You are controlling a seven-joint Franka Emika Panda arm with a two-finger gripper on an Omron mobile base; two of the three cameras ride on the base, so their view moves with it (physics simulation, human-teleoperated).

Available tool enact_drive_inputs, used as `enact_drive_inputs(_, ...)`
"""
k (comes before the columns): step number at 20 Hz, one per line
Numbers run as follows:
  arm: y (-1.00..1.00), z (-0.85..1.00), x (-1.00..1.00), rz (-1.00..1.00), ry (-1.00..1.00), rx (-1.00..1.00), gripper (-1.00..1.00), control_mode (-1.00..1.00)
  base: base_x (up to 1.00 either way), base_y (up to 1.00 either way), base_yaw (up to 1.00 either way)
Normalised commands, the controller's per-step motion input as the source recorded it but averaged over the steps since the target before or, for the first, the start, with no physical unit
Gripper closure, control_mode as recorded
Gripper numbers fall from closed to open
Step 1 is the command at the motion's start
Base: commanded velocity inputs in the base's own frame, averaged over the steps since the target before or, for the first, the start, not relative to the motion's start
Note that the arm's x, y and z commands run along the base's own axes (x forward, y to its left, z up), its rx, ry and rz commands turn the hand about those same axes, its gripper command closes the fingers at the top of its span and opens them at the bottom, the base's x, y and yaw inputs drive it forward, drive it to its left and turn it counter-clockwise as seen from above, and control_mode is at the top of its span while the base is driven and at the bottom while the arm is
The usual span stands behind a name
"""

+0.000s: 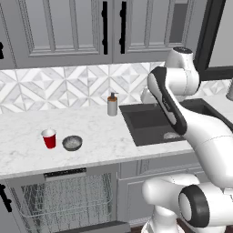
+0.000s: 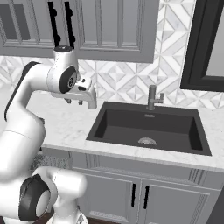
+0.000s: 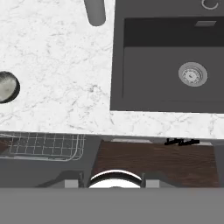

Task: Pick up the cup and bowl from the counter, place them in the dishwasher, and close the dishwasher door.

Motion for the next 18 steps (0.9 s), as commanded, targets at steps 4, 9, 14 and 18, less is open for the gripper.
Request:
enact_drive_inputs(4,0.15,0.0,-0.3,0.0,0.0,0.0,-1.0,-1.0,0.0,0.0,0.0)
enact_drive_inputs(9,0.87,-0.12,-0.29,0.01,0.06,-0.02,-1.0,-1.0,0.0,0.0,0.0)
enact_drive_inputs(14,0.88,-0.22,-0.16,0.0,0.11,-0.03,-1.0,-1.0,0.0,0.0,0.0)
enact_drive_inputs(18,0.63,-0.22,0.0,0.0,0.08,-0.01,-1.0,-1.0,0.0,0.0,0.0)
